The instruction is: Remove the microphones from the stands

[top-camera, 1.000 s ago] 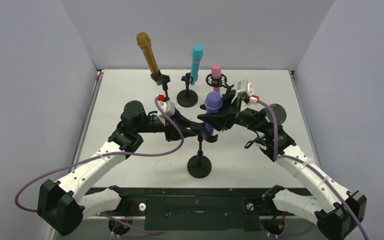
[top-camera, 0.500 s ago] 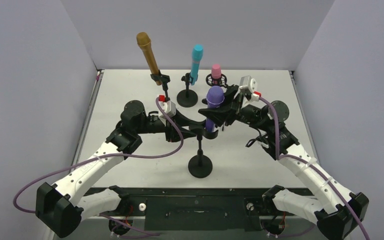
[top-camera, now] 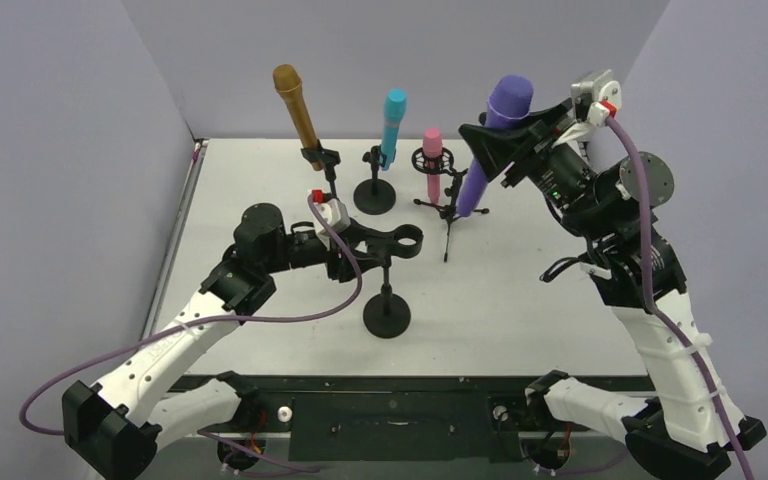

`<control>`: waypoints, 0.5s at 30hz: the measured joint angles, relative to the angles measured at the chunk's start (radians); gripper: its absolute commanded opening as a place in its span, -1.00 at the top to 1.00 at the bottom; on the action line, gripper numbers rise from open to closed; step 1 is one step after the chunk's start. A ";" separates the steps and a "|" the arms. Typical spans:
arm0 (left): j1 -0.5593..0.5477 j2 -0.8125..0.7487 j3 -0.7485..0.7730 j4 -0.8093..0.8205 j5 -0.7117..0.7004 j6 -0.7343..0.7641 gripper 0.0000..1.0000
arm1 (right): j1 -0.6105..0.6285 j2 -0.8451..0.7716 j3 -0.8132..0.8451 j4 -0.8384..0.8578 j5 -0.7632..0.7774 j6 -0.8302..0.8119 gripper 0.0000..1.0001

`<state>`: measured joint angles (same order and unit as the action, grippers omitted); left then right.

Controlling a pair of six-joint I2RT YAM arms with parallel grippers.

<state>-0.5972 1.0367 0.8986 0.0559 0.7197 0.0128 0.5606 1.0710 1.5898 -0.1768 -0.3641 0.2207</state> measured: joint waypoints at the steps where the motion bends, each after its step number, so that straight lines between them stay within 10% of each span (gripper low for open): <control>1: 0.000 -0.007 0.000 -0.010 -0.024 0.005 1.00 | -0.021 0.006 0.015 -0.048 0.044 0.001 1.00; 15: 0.001 -0.154 0.001 -0.198 -0.325 -0.001 1.00 | -0.475 0.370 -0.369 -0.337 0.347 0.203 1.00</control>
<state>-0.5961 0.8829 0.8993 -0.1421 0.3946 0.0116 0.0856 1.4406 1.2213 -0.5137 -0.0170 0.4232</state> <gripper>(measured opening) 0.496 0.361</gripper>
